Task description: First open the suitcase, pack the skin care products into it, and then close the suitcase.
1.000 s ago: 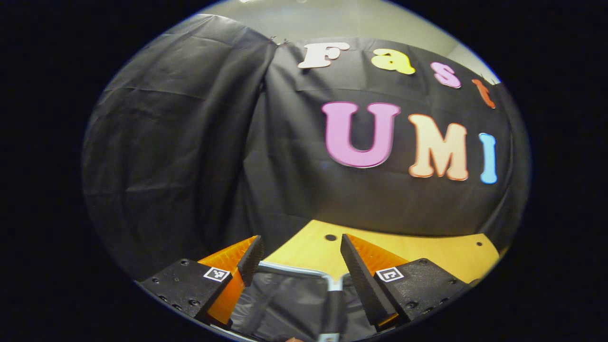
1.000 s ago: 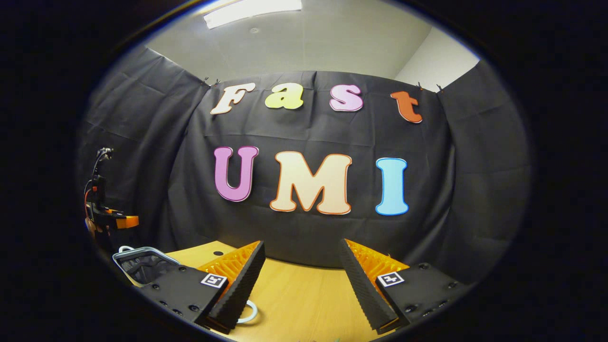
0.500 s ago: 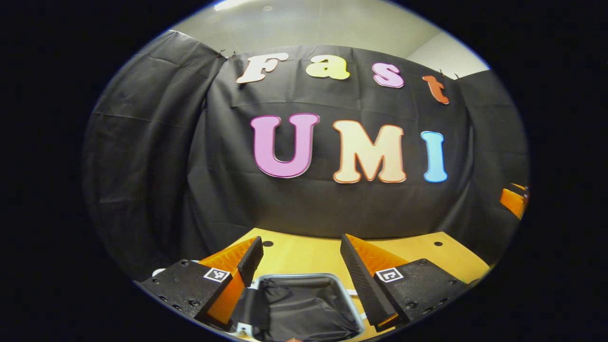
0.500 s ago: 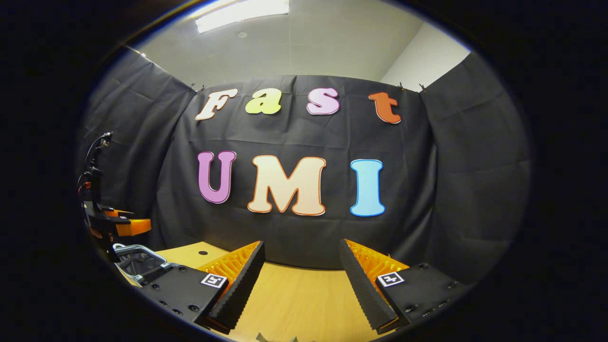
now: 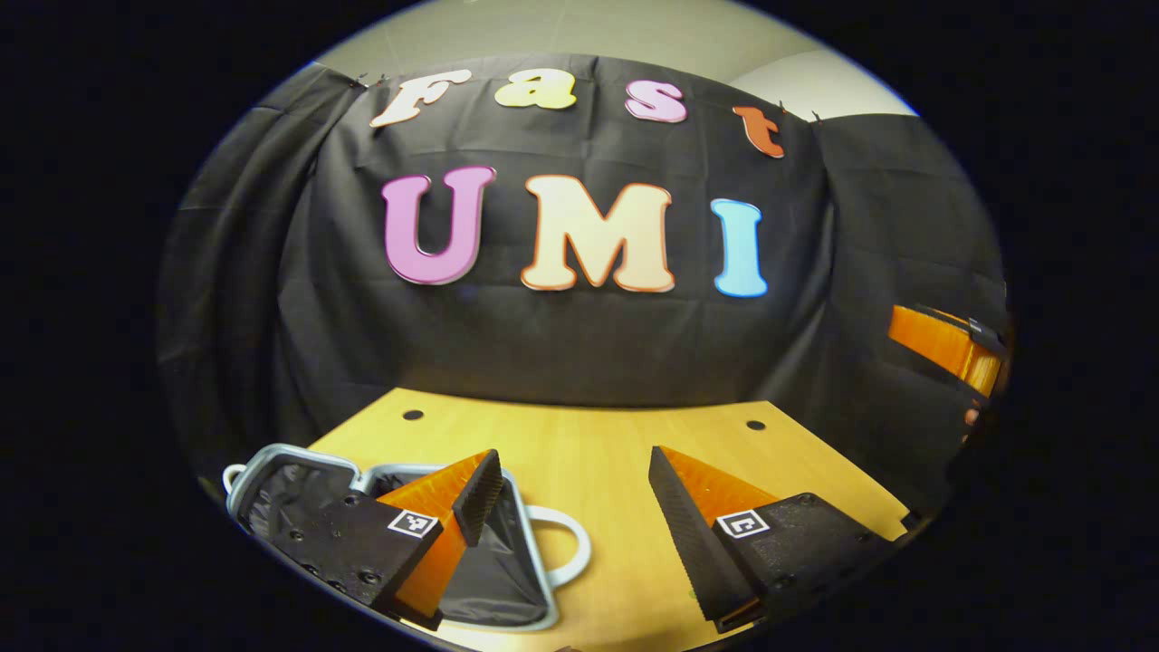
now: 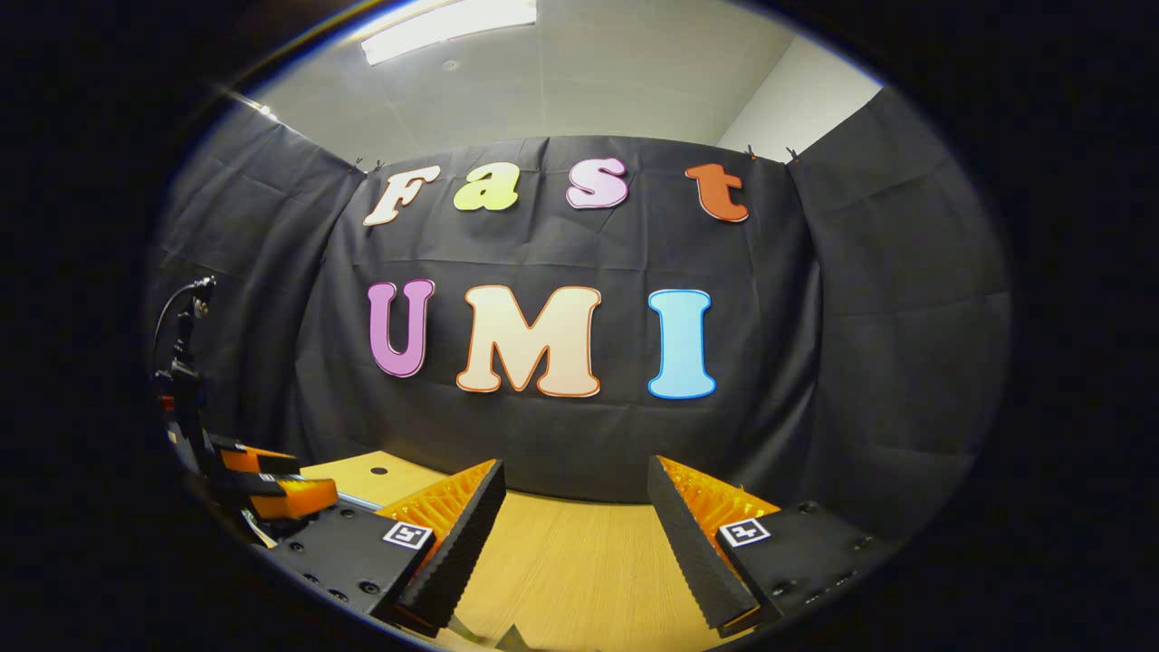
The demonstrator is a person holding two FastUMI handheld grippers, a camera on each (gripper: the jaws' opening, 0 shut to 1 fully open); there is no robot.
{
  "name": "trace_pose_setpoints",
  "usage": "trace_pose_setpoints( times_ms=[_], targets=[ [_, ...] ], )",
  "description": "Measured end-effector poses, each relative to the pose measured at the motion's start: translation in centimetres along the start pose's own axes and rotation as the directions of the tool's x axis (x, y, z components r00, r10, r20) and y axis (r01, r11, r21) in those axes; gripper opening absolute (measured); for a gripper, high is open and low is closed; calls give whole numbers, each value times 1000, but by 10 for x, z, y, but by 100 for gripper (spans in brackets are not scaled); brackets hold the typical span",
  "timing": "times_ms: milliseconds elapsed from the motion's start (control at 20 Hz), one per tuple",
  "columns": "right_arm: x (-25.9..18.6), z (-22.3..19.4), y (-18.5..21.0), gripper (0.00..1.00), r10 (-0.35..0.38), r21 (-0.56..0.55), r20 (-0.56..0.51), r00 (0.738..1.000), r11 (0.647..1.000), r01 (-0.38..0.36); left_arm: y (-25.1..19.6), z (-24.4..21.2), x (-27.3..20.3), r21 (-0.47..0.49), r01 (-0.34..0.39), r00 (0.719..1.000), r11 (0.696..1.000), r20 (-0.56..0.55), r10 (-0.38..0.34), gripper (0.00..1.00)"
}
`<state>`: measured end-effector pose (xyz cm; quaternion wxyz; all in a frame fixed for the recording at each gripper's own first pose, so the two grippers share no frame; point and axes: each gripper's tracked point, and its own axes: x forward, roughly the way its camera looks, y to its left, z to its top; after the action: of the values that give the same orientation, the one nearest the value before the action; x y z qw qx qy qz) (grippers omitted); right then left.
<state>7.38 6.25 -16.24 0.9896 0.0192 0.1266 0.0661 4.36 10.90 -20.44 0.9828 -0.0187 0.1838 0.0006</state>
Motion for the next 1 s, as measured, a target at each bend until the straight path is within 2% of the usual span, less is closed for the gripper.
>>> trace_pose_setpoints(
  times_ms=[150, 350, 550, 700, 950, 1000],
  targets=[
    [-3, -9, -6, 99, 23, -13, -26, 999, 1000, -23, -36, -37, 8, -10, 58, 995, 998, -81, -59, 96],
    [-10, -18, -18, 99, 17, -15, -32, 999, 1000, -18, -65, -77, 10, -9, 113, 980, 994, -164, -113, 96],
    [-16, -41, -26, 99, 9, -28, -81, 997, 1000, -12, -90, -105, 9, -44, 158, 967, 986, -196, -164, 96],
    [-25, -48, -29, 99, 5, -45, -101, 995, 999, -9, -102, -123, 5, -78, 182, 959, 980, -208, -195, 90],
    [-36, -58, -22, 99, 2, -85, -107, 994, 996, -12, -113, -163, 12, -79, 207, 942, 975, -254, -221, 88],
    [-38, -62, -21, 99, 4, -89, -116, 993, 996, -14, -115, -172, 14, -75, 211, 938, 975, -266, -223, 83]
  ],
)
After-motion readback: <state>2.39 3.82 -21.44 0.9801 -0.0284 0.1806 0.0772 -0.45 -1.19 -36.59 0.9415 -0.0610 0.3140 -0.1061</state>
